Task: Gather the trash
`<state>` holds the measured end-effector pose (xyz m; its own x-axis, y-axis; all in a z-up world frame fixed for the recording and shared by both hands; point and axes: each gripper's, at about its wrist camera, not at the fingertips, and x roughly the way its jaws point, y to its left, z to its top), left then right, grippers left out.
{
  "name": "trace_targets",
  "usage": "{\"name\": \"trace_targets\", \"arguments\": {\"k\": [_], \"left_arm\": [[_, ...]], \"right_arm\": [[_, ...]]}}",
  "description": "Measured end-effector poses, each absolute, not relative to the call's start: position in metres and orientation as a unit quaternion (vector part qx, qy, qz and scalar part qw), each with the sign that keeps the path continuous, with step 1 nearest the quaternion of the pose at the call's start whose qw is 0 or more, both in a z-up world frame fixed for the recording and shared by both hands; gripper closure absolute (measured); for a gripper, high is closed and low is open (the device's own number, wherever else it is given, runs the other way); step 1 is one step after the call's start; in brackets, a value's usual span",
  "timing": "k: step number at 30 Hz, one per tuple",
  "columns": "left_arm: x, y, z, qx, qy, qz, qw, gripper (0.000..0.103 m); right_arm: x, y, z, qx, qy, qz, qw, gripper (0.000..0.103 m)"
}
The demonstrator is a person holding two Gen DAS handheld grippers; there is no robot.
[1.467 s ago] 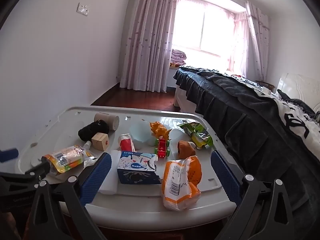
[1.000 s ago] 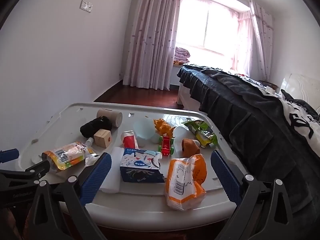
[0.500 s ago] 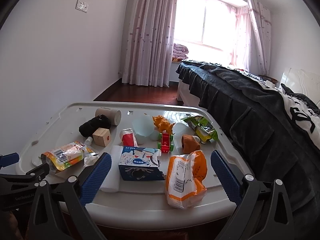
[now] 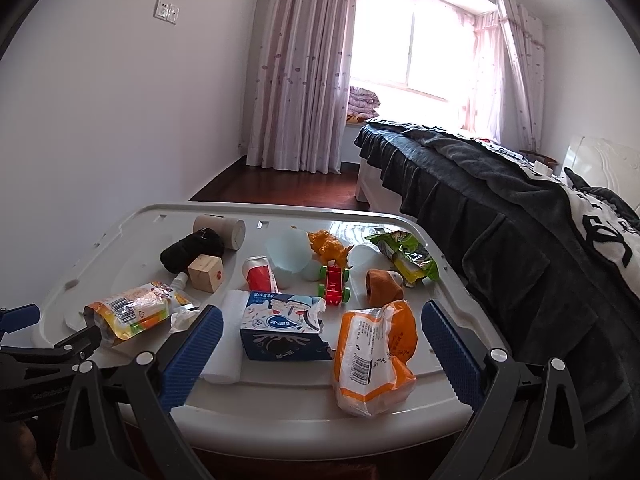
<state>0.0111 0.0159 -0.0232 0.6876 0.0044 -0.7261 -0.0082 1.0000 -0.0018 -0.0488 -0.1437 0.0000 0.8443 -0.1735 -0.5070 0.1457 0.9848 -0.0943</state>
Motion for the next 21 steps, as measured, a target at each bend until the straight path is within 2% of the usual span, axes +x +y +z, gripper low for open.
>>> {"name": "trace_targets", "arguments": {"k": [21], "left_arm": [[0.0111, 0.0145, -0.0222, -0.003, 0.396, 0.004, 0.918, 0.006]], "right_arm": [[-0.0483, -0.1428, 0.0000, -0.025, 0.267, -0.081, 0.960, 0.005]]}}
